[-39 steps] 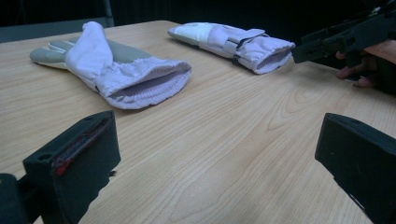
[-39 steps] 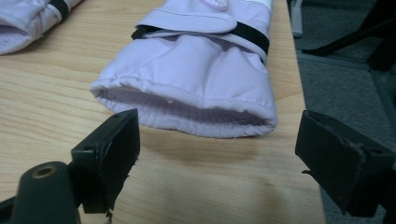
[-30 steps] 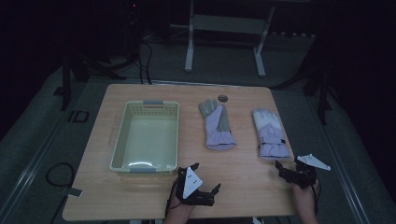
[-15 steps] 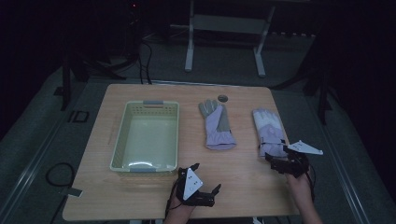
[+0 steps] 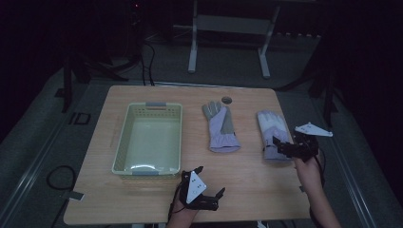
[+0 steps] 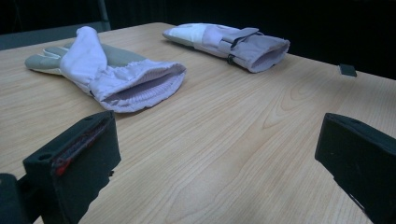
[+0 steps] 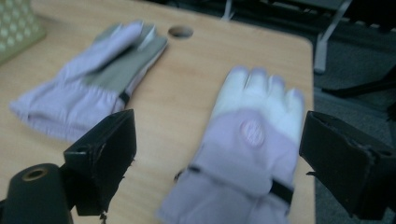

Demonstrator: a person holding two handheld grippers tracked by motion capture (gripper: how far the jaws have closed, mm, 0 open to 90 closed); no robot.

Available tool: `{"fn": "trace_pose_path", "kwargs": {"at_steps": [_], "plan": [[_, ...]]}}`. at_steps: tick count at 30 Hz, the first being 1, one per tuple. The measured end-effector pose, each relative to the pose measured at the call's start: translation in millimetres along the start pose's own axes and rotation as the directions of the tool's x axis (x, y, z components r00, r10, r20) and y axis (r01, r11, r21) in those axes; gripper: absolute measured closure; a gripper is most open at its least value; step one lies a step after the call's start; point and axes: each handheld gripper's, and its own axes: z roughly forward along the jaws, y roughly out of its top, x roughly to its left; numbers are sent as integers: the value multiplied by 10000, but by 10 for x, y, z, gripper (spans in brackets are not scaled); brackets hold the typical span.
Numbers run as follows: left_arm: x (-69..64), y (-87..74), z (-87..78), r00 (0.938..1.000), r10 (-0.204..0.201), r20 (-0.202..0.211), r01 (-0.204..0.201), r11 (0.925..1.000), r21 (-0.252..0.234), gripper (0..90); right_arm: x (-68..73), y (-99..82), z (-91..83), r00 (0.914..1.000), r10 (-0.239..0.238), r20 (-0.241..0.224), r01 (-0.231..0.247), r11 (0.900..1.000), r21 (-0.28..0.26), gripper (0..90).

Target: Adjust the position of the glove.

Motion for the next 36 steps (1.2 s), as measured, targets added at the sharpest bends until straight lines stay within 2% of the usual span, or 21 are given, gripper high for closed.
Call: {"fn": "trace_pose_path", "kwargs": {"at_steps": [5, 6, 7, 10, 11, 12, 13, 17, 20, 25, 31, 32, 36], "plan": [[2, 1, 4, 10000, -37, 78, 37, 10000, 23, 2, 20, 258, -49, 9997, -120, 223, 134, 9978, -642, 113], [2, 1, 4, 10000, -37, 78, 37, 10000, 23, 2, 20, 258, -49, 9997, -120, 223, 134, 9978, -642, 113], [3, 1, 4, 10000, -48, 75, 48, 10000, 14, 2, 25, 336, -47, 9999, 89, -147, -96, 9987, -500, 133], [3, 1, 5, 10000, -41, 90, 40, 10000, 20, 2, 41, 398, -35, 9994, 243, -230, -254, 9985, -490, 139], [3, 2, 6, 9999, -35, 100, 35, 10000, 30, 2, 63, 452, 0, 9989, 410, -216, -412, 9991, -113, 138], [3, 2, 6, 9999, -35, 100, 35, 10000, 30, 2, 63, 452, 0, 9989, 410, -216, -412, 9991, -113, 138], [4, 2, 6, 9999, -39, 109, 38, 10000, 32, 2, 75, 500, 42, 9974, 601, -404, -599, 9982, 45, 138], [2, 2, 5, 9999, -17, 118, 16, 10000, 35, 2, 124, 568, 95, 9972, 582, -471, -579, 9983, 93, 125], [2, 2, 5, 9999, 2, 170, -3, 10000, 55, 2, 172, 639, 140, 9955, 579, -755, -589, 9982, -111, 117], [5, 2, 6, 9998, -54, 180, 53, 10000, 48, 2, 249, 753, 207, 9945, 648, -819, -678, 9971, -343, 117], [2, 1, 3, 9998, -1, 204, 1, 10000, 24, 2, 401, 918, 362, 9920, 233, -1239, -276, 9991, -331, 129], [0, 1, 2, 9998, 20, 216, -20, 10000, 23, 2, 464, 959, 426, 9912, 74, -1321, -107, 9997, -239, 129], [-6, 1, 0, 9997, 102, 206, -103, 9999, 17, 2, 537, 1002, 532, 9880, 28, -1547, -28, 10000, -2, 133]]}}
